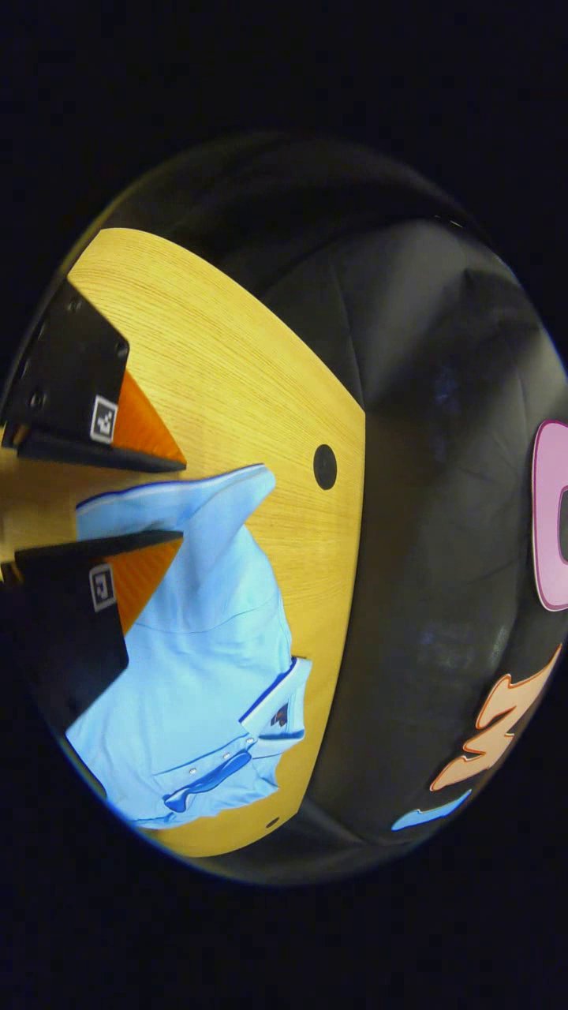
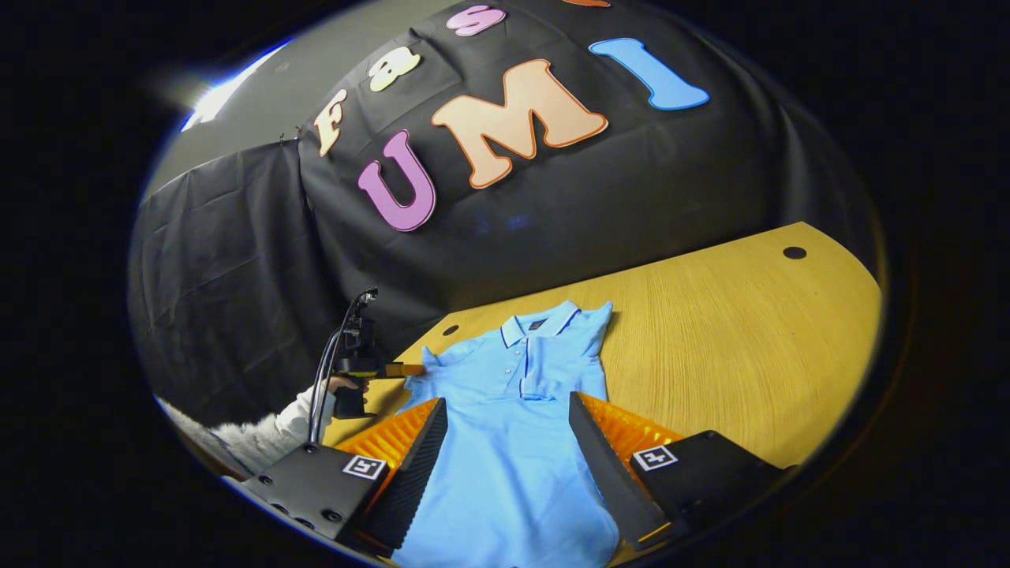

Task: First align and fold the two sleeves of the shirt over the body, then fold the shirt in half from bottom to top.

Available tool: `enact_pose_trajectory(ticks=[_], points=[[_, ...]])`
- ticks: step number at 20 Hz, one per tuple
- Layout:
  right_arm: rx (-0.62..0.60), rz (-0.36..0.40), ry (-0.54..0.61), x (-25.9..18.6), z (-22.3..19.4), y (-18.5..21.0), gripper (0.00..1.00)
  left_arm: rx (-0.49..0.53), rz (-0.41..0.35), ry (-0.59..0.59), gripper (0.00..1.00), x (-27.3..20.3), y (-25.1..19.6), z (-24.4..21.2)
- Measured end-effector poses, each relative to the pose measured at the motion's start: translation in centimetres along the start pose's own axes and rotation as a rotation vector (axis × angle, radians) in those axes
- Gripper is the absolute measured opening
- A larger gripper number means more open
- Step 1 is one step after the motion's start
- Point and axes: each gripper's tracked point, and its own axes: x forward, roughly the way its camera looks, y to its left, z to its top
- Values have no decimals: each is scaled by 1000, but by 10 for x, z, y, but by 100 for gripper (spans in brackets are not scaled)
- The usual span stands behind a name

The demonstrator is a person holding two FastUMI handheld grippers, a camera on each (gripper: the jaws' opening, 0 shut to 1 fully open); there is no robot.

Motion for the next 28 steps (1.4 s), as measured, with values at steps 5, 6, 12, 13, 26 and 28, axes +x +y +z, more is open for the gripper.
enact_pose_trajectory(ticks=[5, 6, 12, 13, 26, 28], points=[[14, -13, -2, -3, -4, -6, 97, -27, -21, -22, 6, -1, -2, 1], [18, -13, -7, -5, -3, -7, 97, -37, -17, -29, 3, -1, -3, 4], [37, -20, -14, -13, -3, -9, 97, -7, -34, -83, 0, -11, -33, 32], [36, -22, -15, -14, -3, -9, 97, 1, -48, -96, 0, -16, -44, 40], [-19, -48, 0, -31, -21, -10, 97, 176, -265, -106, 0, -36, -210, 26], [-35, -52, 9, -34, -28, -9, 97, 193, -298, -120, 4, -43, -225, 24]])
